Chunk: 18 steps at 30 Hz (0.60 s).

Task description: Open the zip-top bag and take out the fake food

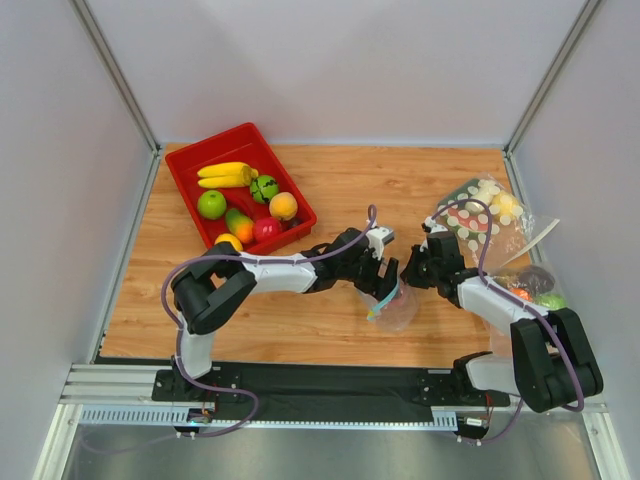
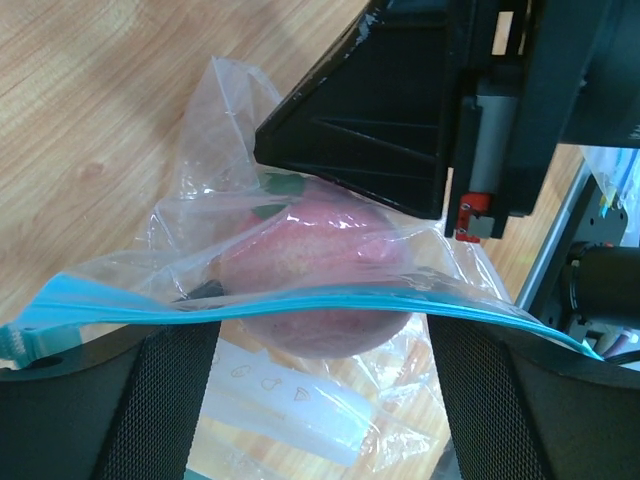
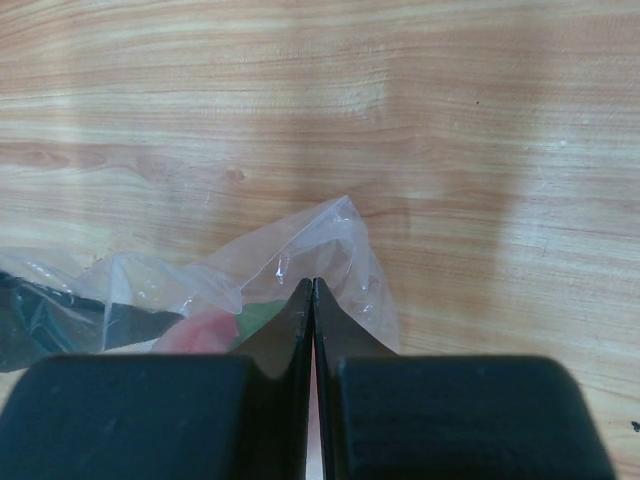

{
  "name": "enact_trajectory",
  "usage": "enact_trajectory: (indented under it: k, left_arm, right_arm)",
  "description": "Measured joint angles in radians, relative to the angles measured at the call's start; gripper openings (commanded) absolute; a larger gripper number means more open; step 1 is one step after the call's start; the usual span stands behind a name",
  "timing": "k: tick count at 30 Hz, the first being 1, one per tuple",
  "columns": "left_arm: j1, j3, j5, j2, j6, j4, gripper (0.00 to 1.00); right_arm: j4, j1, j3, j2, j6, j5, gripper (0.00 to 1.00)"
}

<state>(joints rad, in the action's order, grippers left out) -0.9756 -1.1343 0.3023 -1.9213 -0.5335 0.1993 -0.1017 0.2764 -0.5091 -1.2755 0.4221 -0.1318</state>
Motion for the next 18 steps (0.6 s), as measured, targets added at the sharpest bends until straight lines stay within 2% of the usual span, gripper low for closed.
enact_trajectory:
  k: [8,11,12,14,15,18]
  left_arm:
    - [-0.008,-0.037,-0.008,-0.034,-0.003,-0.005,0.91]
    - [-0.013,-0.053,-0.013,-0.048,-0.006,-0.005,0.76]
    - [-0.014,-0.058,-0.013,-0.054,-0.008,-0.005,0.63]
    - [-0.015,-0.066,-0.01,-0.06,-0.014,-0.008,0.53]
    - [-0.017,-0.067,-0.012,-0.06,-0.014,-0.008,0.44]
    - [-0.019,-0.068,-0.017,-0.06,-0.014,-0.013,0.39]
  right_arm:
    - [-0.002,0.0,0.005,0.003,0.001,-0.001,0.0]
    - [-0.002,0.0,0.005,0.003,0.001,-0.001,0.0]
    - [-0.002,0.0,0.005,0.004,0.002,-0.001,0.0]
    - [-0.001,-0.002,0.005,0.004,0.003,0.001,0.0]
    - [-0.001,-0.003,0.005,0.004,0.004,0.001,0.0]
    - [-0.002,-0.003,0.005,0.004,0.004,0.002,0.0]
